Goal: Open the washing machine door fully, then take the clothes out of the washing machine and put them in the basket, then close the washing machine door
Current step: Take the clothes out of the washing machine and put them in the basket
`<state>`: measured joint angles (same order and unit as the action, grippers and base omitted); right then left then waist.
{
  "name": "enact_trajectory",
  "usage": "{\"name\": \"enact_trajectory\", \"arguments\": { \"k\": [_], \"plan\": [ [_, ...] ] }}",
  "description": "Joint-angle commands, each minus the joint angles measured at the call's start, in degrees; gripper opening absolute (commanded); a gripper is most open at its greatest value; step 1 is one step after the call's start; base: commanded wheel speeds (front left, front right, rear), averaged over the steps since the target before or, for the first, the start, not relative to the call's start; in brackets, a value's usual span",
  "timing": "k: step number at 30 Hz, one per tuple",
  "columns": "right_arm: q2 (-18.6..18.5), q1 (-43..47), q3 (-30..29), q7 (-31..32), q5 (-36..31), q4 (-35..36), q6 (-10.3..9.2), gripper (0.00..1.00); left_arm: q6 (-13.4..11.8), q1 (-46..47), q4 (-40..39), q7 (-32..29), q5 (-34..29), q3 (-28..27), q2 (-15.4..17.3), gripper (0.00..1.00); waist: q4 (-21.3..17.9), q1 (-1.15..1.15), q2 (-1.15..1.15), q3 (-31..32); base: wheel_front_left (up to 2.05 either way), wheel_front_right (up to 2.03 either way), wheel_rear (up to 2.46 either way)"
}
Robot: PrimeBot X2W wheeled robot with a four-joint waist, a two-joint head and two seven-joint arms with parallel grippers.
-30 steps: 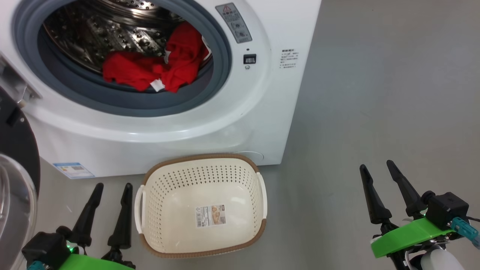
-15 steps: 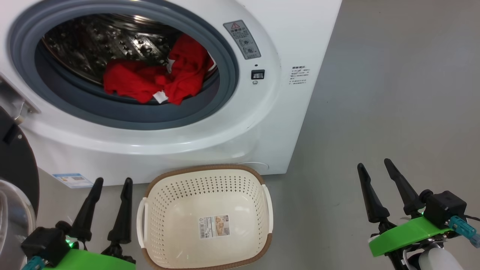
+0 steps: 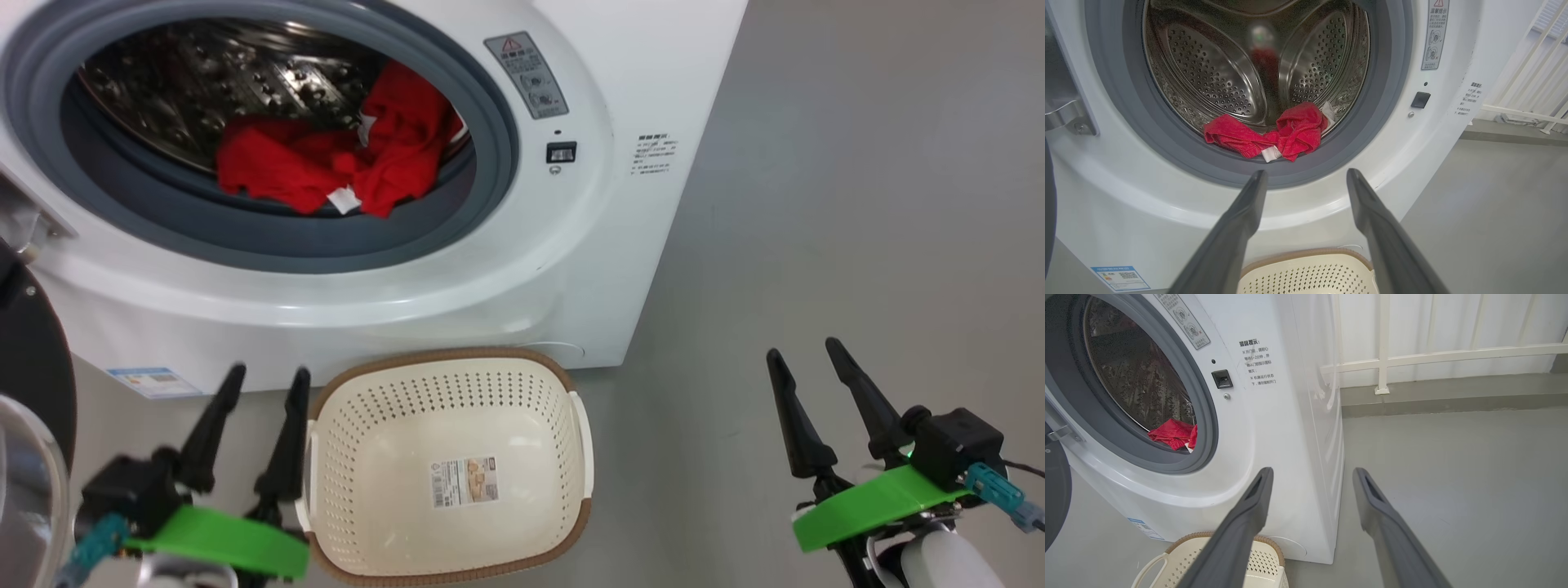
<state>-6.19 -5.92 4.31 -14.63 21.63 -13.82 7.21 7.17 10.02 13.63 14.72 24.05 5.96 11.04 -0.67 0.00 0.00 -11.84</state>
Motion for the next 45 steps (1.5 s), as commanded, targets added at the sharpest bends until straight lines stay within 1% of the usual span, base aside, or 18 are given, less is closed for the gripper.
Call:
{"name": "enact_trajectory", "arguments": {
  "k": [1,5,9,15,16,23,30,37,45],
  "plan": [
    [0.0,-2.3,1.4,-0.4,-0.6,1.6,0.28,1.00,0.3,4.4,0.0,0.3,-0.8,-1.5,1.2,1.00,-0.4,0.00,0.00,-1.4,0.00,0.00,0.00],
    [0.5,-3.4,1.9,-0.4,-0.6,1.7,0.28,1.00,0.3,10.2,3.3,0.3,-1.6,0.4,1.5,1.00,-1.3,0.00,0.00,-3.6,0.00,0.00,0.00],
    [1.2,-4.5,2.4,-0.4,-0.7,1.8,0.28,1.00,0.3,16.7,7.3,0.3,-2.2,2.7,2.7,1.00,-2.5,0.00,0.00,-5.9,0.00,0.00,0.00],
    [2.2,-6.4,2.3,-0.4,-0.7,2.3,0.28,1.00,0.3,27.2,14.0,0.3,-1.3,5.5,4.6,1.00,-4.4,0.00,0.00,-10.1,0.00,0.00,0.00],
    [2.2,-6.4,2.3,-0.4,-0.7,2.3,0.28,1.00,0.3,27.2,14.0,0.3,-1.3,5.5,4.6,1.00,-4.4,0.00,0.00,-10.1,0.00,0.00,0.00],
    [3.1,-8.5,2.5,-0.4,-0.7,2.8,0.28,1.00,0.3,38.9,24.4,-0.2,0.3,11.7,7.5,1.00,-6.6,0.00,0.00,-14.4,0.00,0.00,0.00],
    [3.3,-10.4,2.7,-0.4,-0.1,3.4,0.28,1.00,0.3,48.3,31.9,-1.9,3.6,17.6,9.5,1.00,-7.8,0.00,0.00,-18.0,0.00,0.00,0.00],
    [3.3,-12.1,3.5,-0.4,1.3,3.8,0.28,1.00,0.3,55.5,38.0,-2.6,6.6,22.5,10.8,1.00,-8.7,0.00,0.00,-20.5,0.00,0.00,0.00],
    [3.3,-13.1,4.6,-0.4,2.4,4.2,0.28,1.00,0.3,60.0,43.6,-1.7,9.3,26.4,11.6,1.00,-9.9,0.00,0.00,-22.0,0.00,0.00,0.00]
  ]
}}
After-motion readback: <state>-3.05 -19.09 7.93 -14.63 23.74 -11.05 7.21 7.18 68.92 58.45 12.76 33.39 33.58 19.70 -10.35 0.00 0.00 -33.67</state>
